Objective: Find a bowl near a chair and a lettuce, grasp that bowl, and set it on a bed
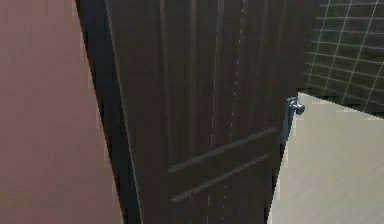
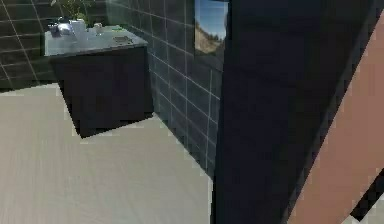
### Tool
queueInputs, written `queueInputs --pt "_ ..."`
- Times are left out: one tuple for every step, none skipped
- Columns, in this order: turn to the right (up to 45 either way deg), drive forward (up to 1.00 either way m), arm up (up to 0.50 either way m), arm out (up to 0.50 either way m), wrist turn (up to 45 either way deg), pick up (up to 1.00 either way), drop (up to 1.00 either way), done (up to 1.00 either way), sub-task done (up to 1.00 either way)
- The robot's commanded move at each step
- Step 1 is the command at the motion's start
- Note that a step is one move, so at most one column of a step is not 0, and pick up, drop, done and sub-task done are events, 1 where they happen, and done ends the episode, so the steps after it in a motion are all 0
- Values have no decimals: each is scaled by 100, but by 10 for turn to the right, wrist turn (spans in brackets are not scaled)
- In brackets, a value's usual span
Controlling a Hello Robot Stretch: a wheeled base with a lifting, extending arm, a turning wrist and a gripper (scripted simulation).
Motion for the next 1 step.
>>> queueInputs --pt "450 0 0 0 0 0 0 0 0"
